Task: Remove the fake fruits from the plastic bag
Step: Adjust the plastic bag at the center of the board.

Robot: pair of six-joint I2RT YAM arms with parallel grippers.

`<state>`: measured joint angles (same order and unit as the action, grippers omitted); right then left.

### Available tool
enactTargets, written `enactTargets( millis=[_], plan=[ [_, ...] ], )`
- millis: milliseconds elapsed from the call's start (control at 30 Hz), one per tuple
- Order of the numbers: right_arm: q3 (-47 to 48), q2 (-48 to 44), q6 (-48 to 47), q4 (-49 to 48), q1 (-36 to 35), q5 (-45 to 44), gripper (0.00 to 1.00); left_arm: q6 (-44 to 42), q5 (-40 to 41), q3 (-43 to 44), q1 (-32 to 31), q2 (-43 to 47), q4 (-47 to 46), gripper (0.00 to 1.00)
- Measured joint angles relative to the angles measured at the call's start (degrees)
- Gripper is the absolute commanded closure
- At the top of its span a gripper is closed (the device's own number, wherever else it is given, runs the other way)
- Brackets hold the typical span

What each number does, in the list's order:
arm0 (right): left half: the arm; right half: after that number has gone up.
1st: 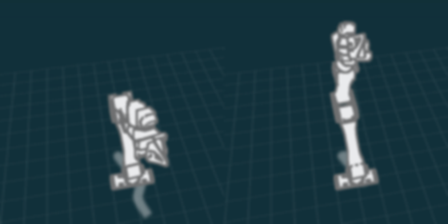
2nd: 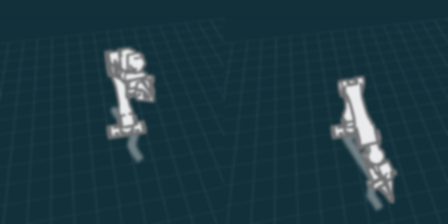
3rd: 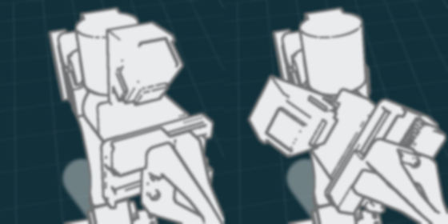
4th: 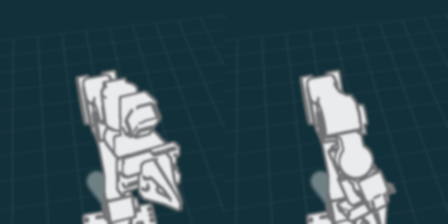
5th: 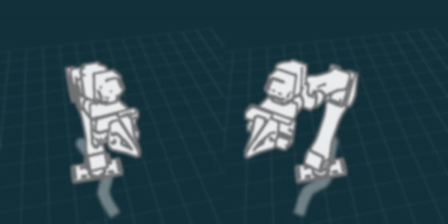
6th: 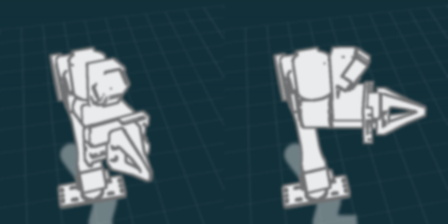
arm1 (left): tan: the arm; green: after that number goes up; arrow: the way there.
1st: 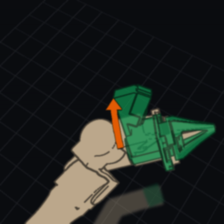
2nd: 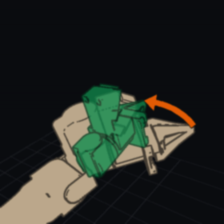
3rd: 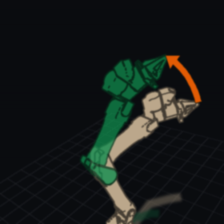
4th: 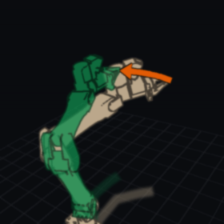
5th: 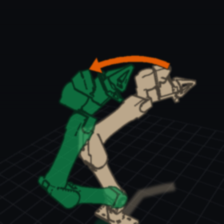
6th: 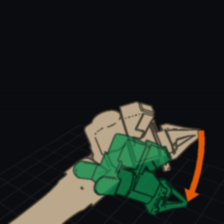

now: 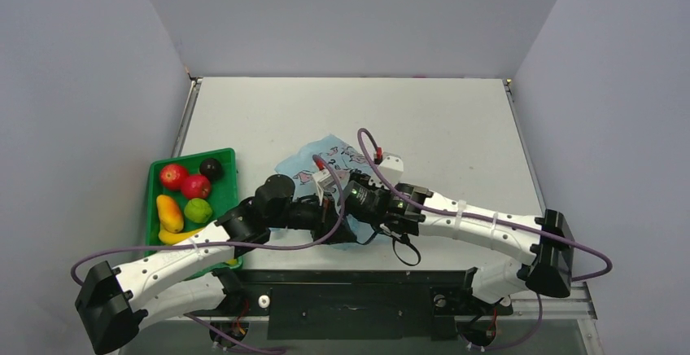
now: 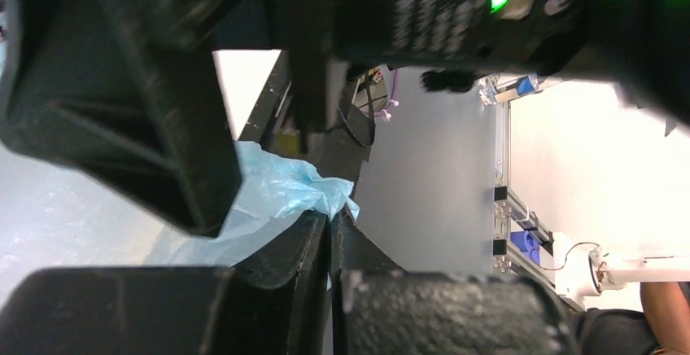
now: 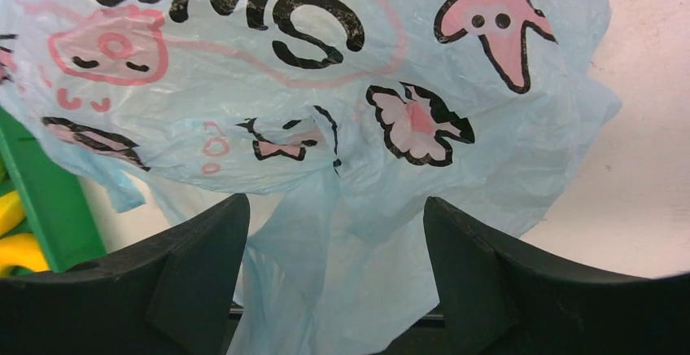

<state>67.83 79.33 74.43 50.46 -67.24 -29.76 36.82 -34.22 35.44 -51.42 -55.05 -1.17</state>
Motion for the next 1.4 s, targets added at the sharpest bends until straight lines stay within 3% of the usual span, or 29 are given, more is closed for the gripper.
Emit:
enactTargets(
  millis=[67,167,200,233,333,367,400,533,800,967,1133,1233,1400],
  plan=[
    [0.42,1.42,0.04,0.50,-0.39,-0.37,0.28,-0.31,-0.39,0.74,-0.28,-0.20,0.44,1.00],
    [0.31,2.21,0.02,0.59,-1.07,-0.83,0.41,-0.90,-0.61,1.14,-0.57,-0.20,0.81,1.00],
    [-0.04,2.19,0.02,0.28,-1.20,-0.92,0.53,-1.11,-0.61,1.14,-0.61,-0.17,1.01,1.00],
    [-0.66,2.08,-0.02,-0.35,-1.38,-0.98,0.60,-1.25,-0.61,1.14,-0.68,-0.15,1.22,0.97],
    [-5.31,1.11,-0.48,-4.02,-1.49,-0.98,0.98,-1.46,-0.57,1.14,-0.72,-0.02,1.53,0.78],
    [-7.54,0.33,-0.90,-5.42,-1.49,-1.03,1.00,-1.44,-0.55,1.09,-0.72,0.15,1.55,0.74],
    [-9.75,-0.87,-1.46,-6.43,-1.51,-1.09,1.00,-1.51,-0.52,0.96,-0.74,0.44,1.46,0.67],
    [-17.59,-8.28,-4.02,-10.19,-1.53,-2.19,1.00,-0.87,1.70,-0.17,-0.72,2.93,1.44,0.60],
    [-39.63,-34.77,-16.63,-28.81,-1.25,-0.96,1.00,1.92,7.23,-1.05,-0.63,1.14,-0.87,0.61],
    [-40.04,-37.90,-23.08,-36.96,-0.59,1.73,1.00,4.28,10.10,-1.68,-1.84,-6.32,-4.76,0.70],
    [-40.04,-37.88,-26.75,-41.38,-0.15,4.35,1.00,4.59,13.14,-1.07,-1.90,-14.62,-4.94,0.71],
    [-40.06,-37.81,-28.28,-40.85,0.09,5.05,1.00,4.59,15.28,1.22,2.36,-18.23,-1.27,0.69],
    [-41.81,-38.29,-28.87,-38.14,0.00,5.05,1.00,3.89,17.62,5.64,16.83,-22.34,0.22,0.68]
  ],
)
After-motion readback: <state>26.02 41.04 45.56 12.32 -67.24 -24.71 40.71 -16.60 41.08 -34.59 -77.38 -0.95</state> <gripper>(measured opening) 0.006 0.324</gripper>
